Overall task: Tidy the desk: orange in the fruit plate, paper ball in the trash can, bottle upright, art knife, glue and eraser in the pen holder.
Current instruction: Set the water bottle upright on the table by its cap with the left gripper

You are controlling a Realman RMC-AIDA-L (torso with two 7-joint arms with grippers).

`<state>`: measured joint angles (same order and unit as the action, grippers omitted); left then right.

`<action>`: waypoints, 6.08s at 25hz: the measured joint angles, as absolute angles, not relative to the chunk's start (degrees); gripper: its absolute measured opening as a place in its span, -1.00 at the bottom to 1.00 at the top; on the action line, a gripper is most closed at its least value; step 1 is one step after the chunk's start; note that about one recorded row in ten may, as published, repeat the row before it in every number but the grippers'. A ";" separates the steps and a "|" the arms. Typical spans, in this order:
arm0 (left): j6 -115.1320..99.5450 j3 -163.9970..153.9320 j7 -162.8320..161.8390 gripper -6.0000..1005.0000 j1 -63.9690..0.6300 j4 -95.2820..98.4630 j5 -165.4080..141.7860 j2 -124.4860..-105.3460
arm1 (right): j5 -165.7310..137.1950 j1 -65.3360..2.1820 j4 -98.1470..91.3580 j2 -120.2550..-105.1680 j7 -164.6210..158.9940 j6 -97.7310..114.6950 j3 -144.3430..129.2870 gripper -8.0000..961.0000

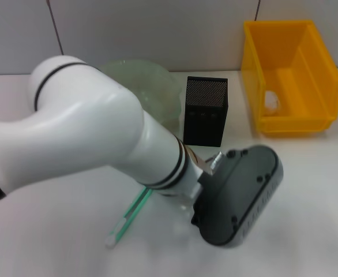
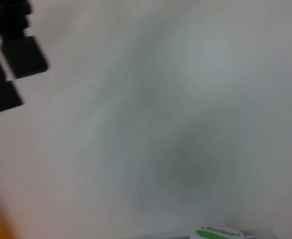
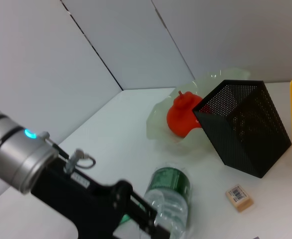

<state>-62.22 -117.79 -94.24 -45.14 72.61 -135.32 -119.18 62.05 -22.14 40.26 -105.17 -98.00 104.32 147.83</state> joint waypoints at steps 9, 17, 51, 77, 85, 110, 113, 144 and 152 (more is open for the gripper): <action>-64.17 -111.38 -96.73 -0.11 -44.35 73.89 -134.90 -119.12 | 61.95 -22.30 40.25 -105.08 -98.00 104.33 147.83 0.60; -65.66 -106.71 -98.23 -0.11 -43.60 75.21 -134.60 -119.09 | 61.95 -22.54 40.26 -105.08 -98.01 104.19 147.83 0.60; -80.64 -81.63 -102.59 -0.11 -45.09 75.59 -126.94 -118.72 | 61.94 -22.47 39.91 -105.12 -98.76 102.74 147.83 0.60; -95.42 -51.30 -100.52 -0.11 -51.92 58.33 -125.24 -117.46 | 61.33 -22.58 39.67 -105.11 -98.70 102.08 147.52 0.60; -95.44 -48.78 -97.77 -0.11 -48.90 58.28 -124.96 -116.70 | 60.98 -22.69 39.04 -105.40 -98.53 101.66 147.56 0.60; -95.72 -44.70 -97.47 -0.11 -42.52 58.77 -123.12 -111.43 | 61.11 -24.30 37.39 -105.87 -98.09 100.83 147.39 0.60; -95.68 -43.79 -97.47 -0.11 -42.13 58.71 -123.12 -111.22 | 61.27 -24.29 37.37 -106.01 -97.29 101.08 147.39 0.60; -88.99 -38.83 -96.95 -0.11 -35.43 58.28 -122.95 -111.31 | 61.14 -24.67 37.44 -107.67 -88.69 104.73 147.30 0.60; -86.58 -39.20 -96.32 -0.11 -34.63 58.27 -123.00 -111.80 | 61.08 -24.43 37.54 -107.66 -88.65 105.12 147.31 0.60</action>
<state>-86.58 -39.20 -96.32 -34.63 58.27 -123.00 -111.80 61.08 -24.43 37.54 -107.66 -88.65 105.12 147.31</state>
